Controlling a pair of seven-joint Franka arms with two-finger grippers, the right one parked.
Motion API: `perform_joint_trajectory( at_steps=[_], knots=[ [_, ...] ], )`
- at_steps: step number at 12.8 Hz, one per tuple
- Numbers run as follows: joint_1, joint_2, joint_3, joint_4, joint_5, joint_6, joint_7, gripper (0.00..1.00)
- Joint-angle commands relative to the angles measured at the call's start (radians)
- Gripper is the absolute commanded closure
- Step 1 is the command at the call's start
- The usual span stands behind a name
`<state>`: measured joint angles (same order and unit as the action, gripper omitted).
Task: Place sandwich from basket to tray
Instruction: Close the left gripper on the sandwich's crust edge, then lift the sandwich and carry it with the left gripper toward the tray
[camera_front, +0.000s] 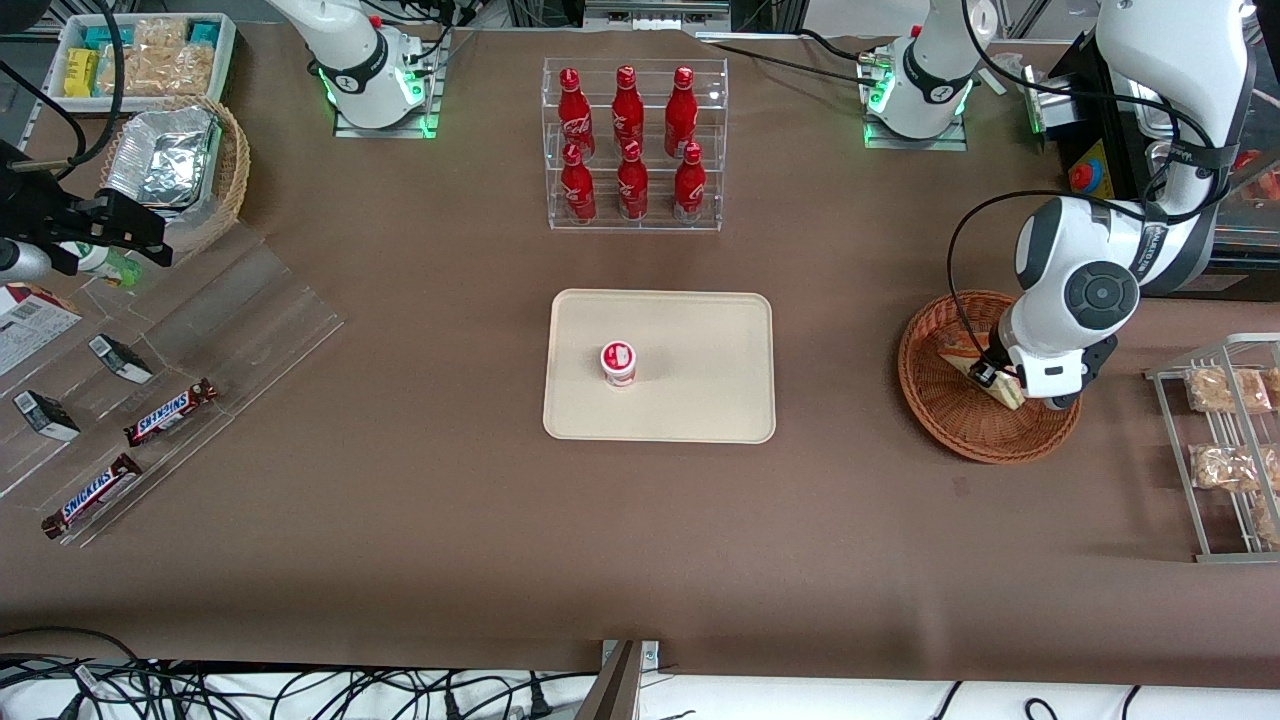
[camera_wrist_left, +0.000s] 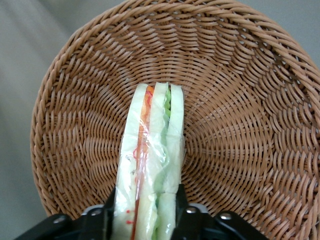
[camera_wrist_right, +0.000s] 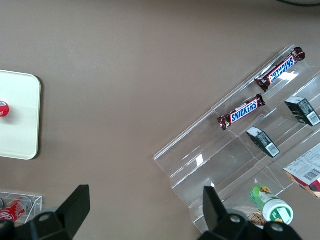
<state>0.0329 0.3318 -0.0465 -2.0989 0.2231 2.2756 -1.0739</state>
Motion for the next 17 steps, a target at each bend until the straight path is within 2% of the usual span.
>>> perform_joint_trajectory(
  at_steps=[1,5,7,11,17],
  knots=[
    [-0.001,-0.031,-0.004,-0.018,0.03,-0.007,-0.014,0.69],
    [-0.001,-0.048,-0.03,0.055,0.03,-0.141,0.044,0.68],
    [-0.002,-0.043,-0.053,0.155,0.03,-0.278,0.075,0.66],
    [-0.005,-0.031,-0.168,0.359,0.015,-0.5,0.114,0.66],
    [-0.01,0.024,-0.395,0.441,0.013,-0.496,0.114,0.66]
  ],
)
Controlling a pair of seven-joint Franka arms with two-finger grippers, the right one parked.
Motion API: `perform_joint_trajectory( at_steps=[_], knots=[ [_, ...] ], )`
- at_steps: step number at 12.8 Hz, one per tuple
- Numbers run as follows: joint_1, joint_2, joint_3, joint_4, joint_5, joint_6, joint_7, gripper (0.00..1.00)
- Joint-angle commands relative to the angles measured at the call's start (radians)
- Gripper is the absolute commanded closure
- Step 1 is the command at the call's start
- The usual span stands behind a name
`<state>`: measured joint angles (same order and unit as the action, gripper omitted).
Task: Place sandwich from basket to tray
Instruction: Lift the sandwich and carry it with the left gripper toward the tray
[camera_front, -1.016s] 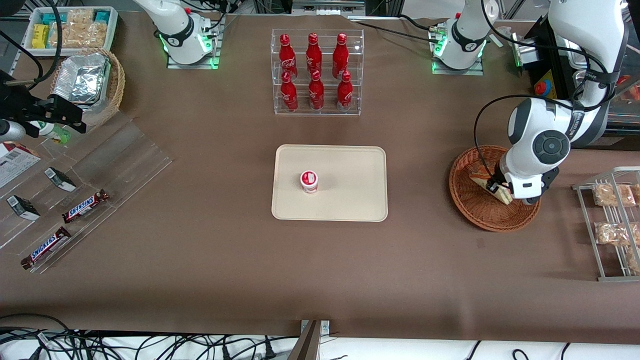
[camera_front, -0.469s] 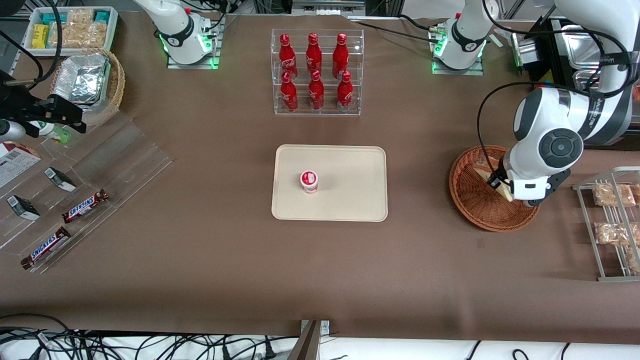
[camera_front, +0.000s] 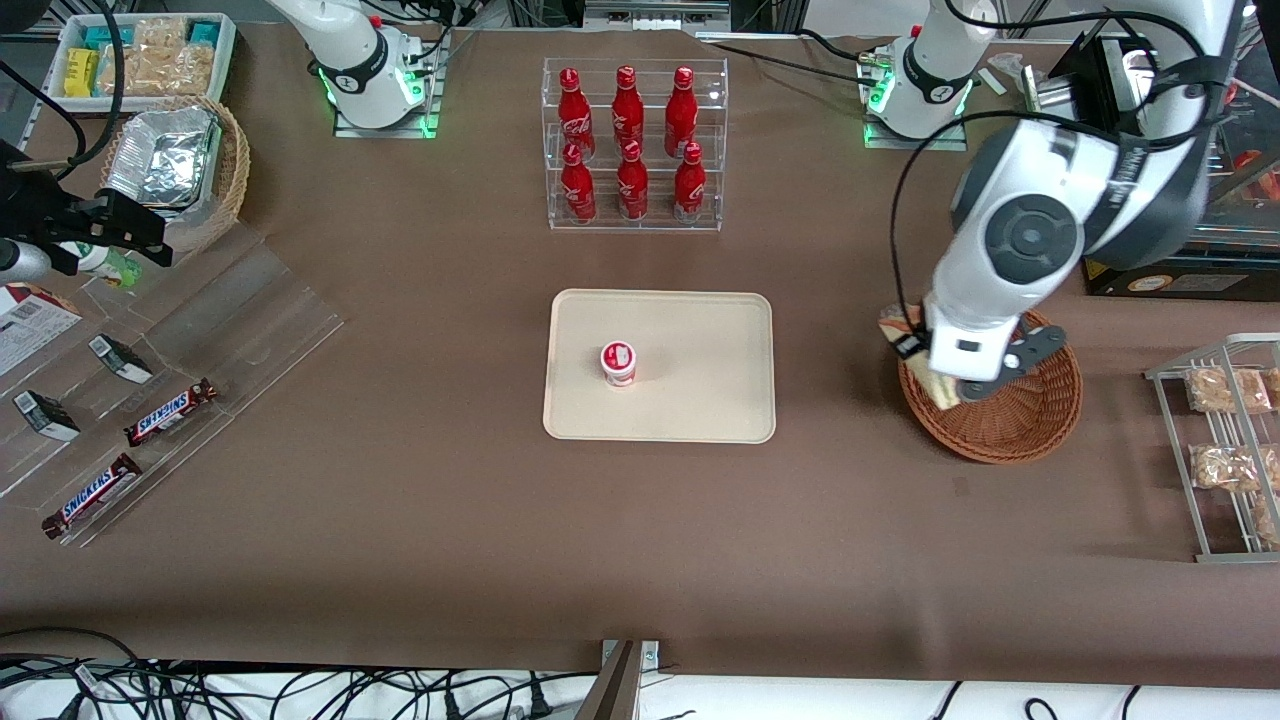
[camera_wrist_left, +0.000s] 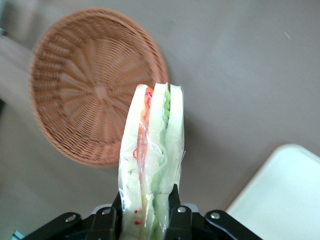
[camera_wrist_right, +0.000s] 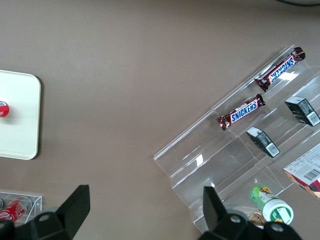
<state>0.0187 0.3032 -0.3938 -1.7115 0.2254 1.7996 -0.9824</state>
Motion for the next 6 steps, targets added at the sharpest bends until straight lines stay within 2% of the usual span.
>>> perform_joint_trajectory(
  at_steps=[1,6],
  knots=[
    [-0.003,0.083,-0.08,0.084,0.011,-0.02,0.022,0.66],
    [-0.152,0.229,-0.094,0.214,0.041,0.019,0.021,0.66]
  ],
)
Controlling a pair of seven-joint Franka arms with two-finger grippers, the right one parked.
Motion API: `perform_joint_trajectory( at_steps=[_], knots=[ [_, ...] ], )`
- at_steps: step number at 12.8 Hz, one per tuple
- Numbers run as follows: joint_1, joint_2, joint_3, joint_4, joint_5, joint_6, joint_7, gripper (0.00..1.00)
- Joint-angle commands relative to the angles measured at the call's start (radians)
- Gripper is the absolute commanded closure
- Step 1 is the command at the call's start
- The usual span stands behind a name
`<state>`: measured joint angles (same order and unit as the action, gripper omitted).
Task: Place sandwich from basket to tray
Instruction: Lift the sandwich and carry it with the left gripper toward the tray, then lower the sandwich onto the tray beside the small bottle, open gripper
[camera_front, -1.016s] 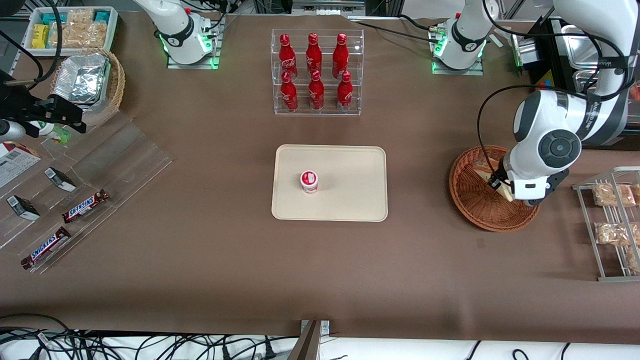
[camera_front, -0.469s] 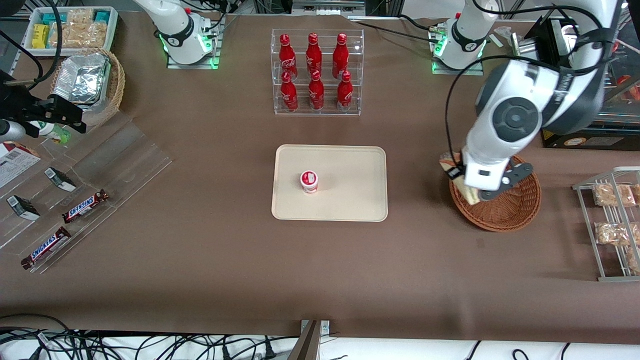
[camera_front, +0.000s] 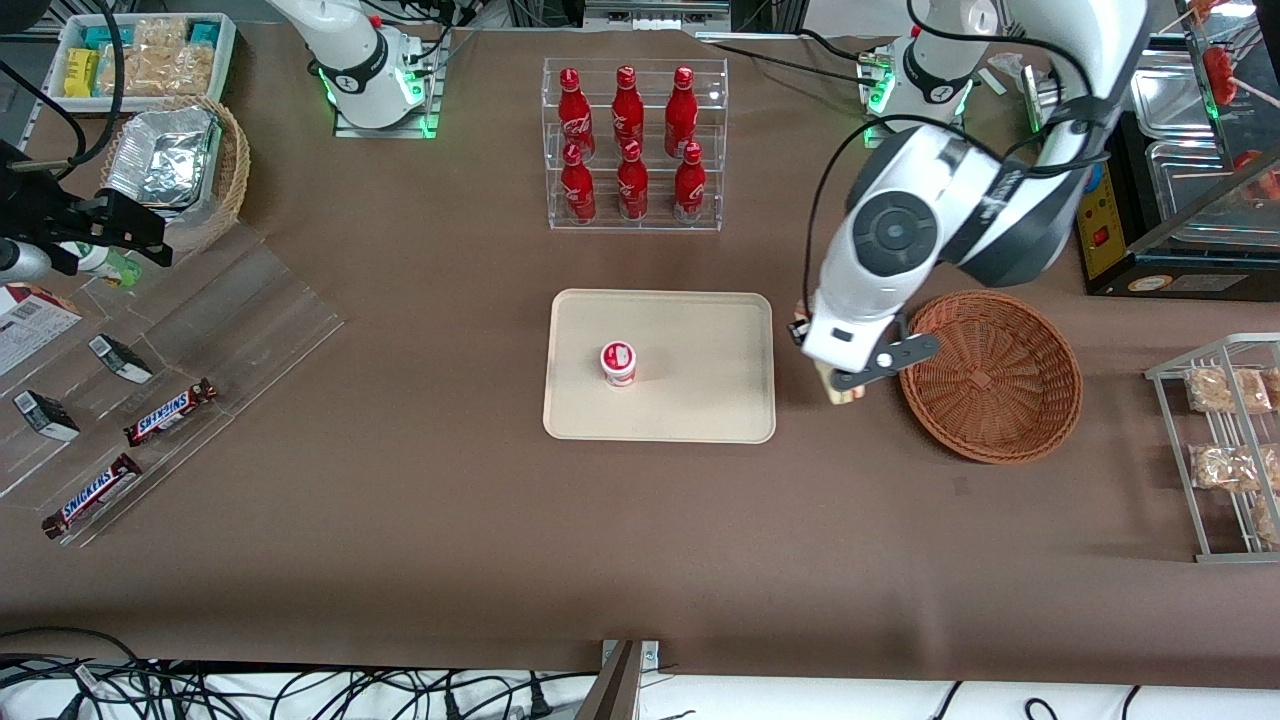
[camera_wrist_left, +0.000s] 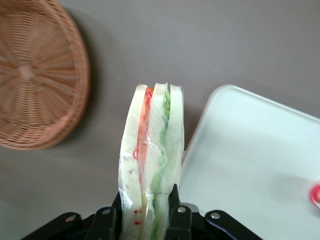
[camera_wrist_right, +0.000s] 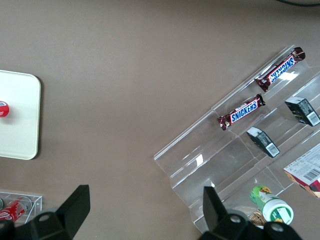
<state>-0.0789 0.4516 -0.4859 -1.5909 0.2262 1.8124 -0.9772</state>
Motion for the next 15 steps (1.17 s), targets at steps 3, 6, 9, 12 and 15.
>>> perform_joint_trajectory(
  at_steps=[3,6,9,12,15],
  knots=[
    [-0.134,0.123,0.004,0.097,0.045,0.106,0.006,0.66],
    [-0.159,0.169,0.003,0.091,0.114,0.12,0.0,0.66],
    [-0.174,0.208,0.004,0.091,0.14,0.165,0.0,0.65],
    [-0.186,0.248,0.004,0.088,0.199,0.229,-0.052,0.65],
    [-0.193,0.26,0.004,0.086,0.205,0.235,-0.063,0.65]
  ],
)
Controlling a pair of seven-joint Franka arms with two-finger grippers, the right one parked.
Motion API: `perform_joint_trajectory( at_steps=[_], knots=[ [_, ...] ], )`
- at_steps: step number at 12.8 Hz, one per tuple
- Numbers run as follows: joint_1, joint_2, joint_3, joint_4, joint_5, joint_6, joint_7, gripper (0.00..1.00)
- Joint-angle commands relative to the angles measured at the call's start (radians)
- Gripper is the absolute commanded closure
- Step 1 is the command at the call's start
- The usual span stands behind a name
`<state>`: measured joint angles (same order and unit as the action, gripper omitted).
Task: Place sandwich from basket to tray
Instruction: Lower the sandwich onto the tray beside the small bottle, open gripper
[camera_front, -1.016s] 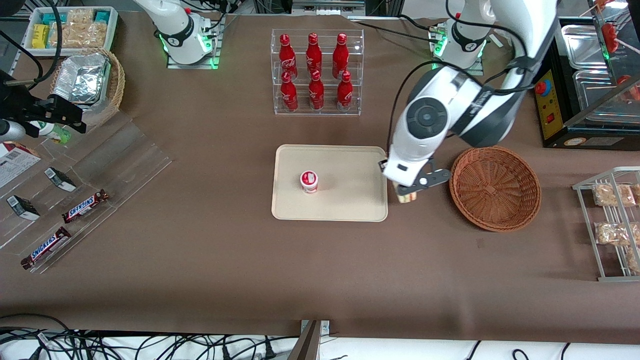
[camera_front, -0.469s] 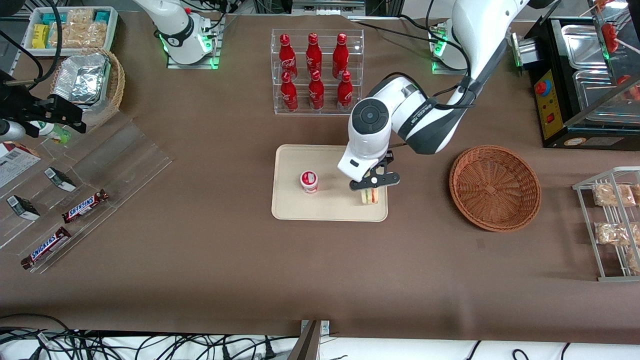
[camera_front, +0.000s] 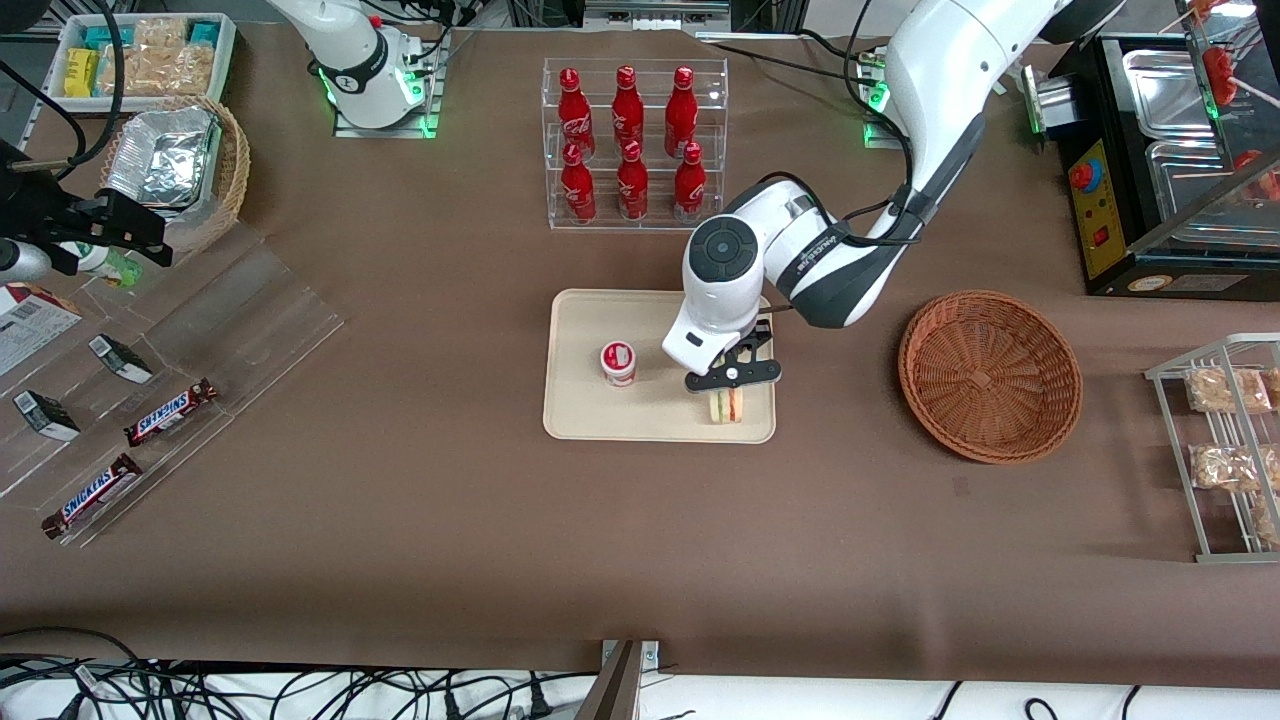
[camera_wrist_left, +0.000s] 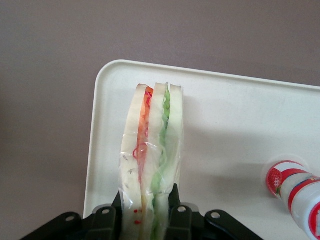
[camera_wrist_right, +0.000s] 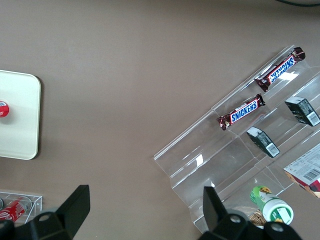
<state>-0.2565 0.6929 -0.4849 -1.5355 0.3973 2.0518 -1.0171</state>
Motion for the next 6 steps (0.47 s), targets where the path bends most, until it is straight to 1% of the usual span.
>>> perform_joint_trajectory(
  at_steps=[1,6],
  knots=[
    [-0.018,0.026,0.005,0.031,0.035,0.008,-0.024,0.65],
    [-0.035,0.053,0.009,0.028,0.041,0.024,-0.028,0.65]
  ],
)
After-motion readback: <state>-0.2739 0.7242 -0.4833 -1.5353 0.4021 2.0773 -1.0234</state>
